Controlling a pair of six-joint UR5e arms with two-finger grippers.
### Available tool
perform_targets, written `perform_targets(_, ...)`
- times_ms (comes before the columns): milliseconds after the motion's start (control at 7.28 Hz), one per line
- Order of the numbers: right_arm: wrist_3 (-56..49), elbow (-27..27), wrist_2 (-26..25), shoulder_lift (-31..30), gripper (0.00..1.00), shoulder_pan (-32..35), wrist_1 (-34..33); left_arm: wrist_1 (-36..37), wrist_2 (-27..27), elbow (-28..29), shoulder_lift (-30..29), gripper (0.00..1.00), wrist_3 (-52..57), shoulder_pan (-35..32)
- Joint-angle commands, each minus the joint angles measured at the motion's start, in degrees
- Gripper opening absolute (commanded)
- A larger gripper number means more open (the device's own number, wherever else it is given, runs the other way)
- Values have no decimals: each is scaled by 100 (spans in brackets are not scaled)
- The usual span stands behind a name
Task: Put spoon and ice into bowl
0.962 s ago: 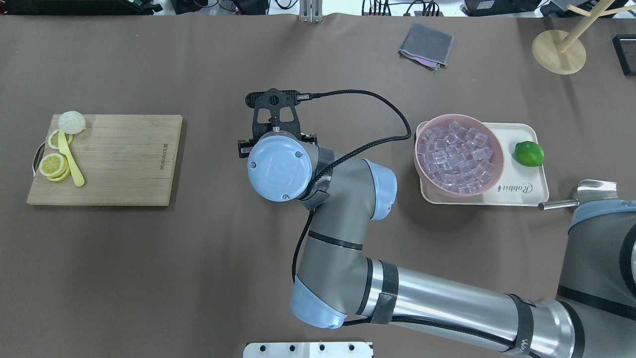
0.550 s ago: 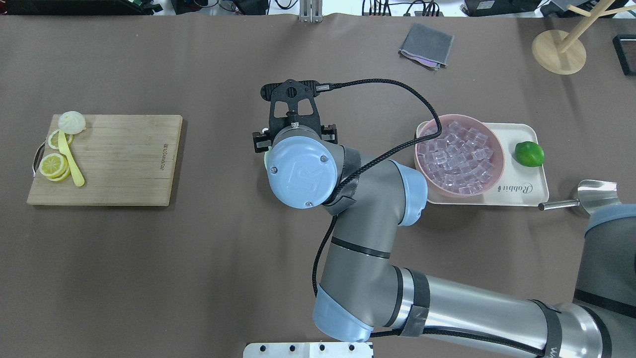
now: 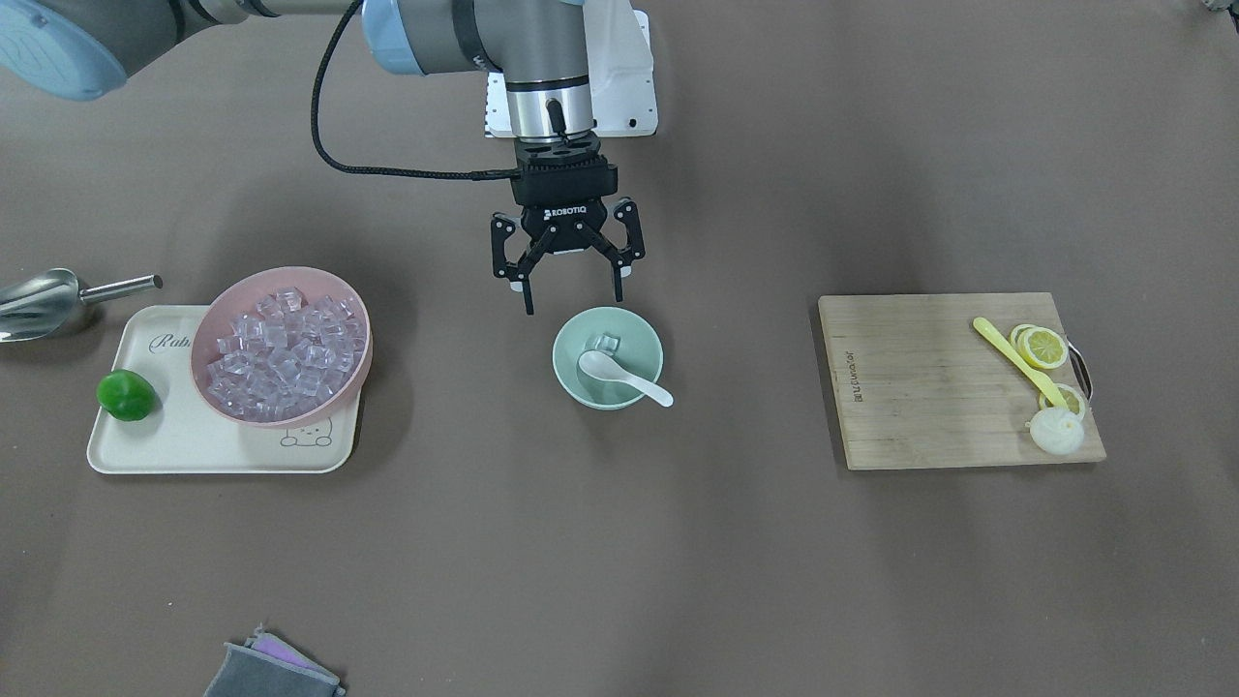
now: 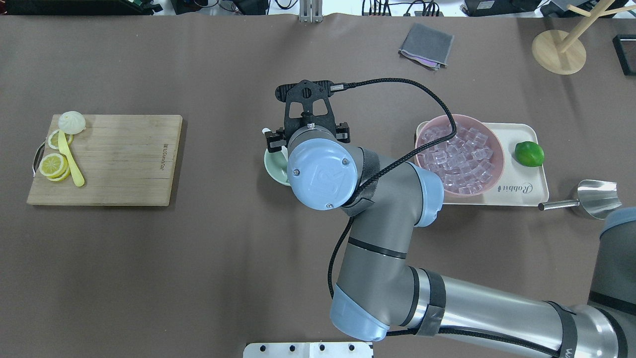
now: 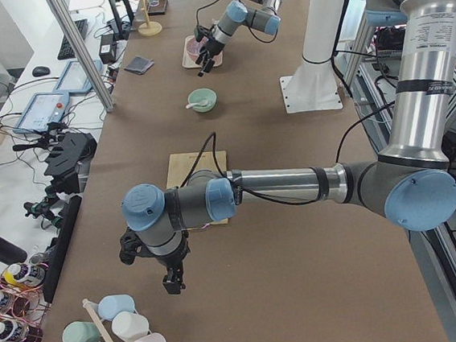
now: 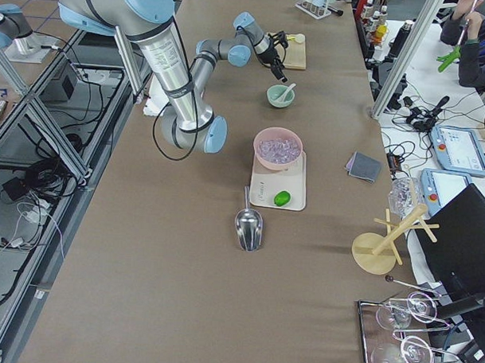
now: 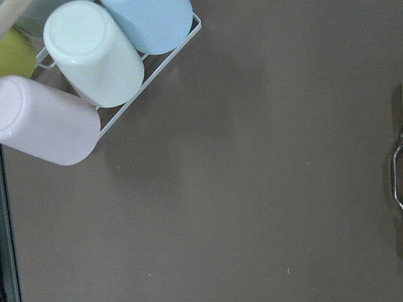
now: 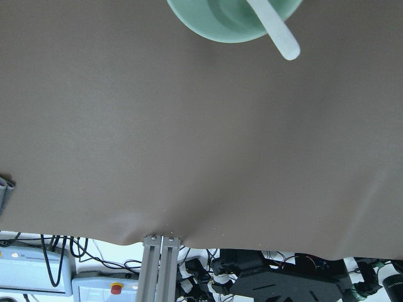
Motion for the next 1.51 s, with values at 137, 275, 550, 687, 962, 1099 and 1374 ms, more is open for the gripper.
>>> perform_targets(137, 96, 803, 44, -1110, 100, 320, -6, 0, 26, 34, 11, 98, -15, 0)
perform_targets(275, -51, 735, 106, -1375, 100, 635, -58, 0, 0, 34, -6, 98, -15, 17)
perform_targets(550, -491, 813, 2187, -1561, 100, 1871, -302, 0, -26, 25, -15, 98, 2, 44)
perform_targets(687, -858, 953, 2633, -1754, 100, 2278, -635, 17, -27, 42, -6, 98, 2, 44)
perform_targets(962, -2427, 1330, 3232, -2245, 100, 3008, -1540, 210, -27, -45, -15, 98, 55, 44)
perform_targets(1099, -3461, 1332, 4027, -2700, 100, 3603, -1544, 202, -18, -54, -32, 98, 64, 79)
perform_targets(1374, -5310, 1323, 4859, -3649, 100, 4677, -1518, 202, -26, -264, 72, 98, 64, 105)
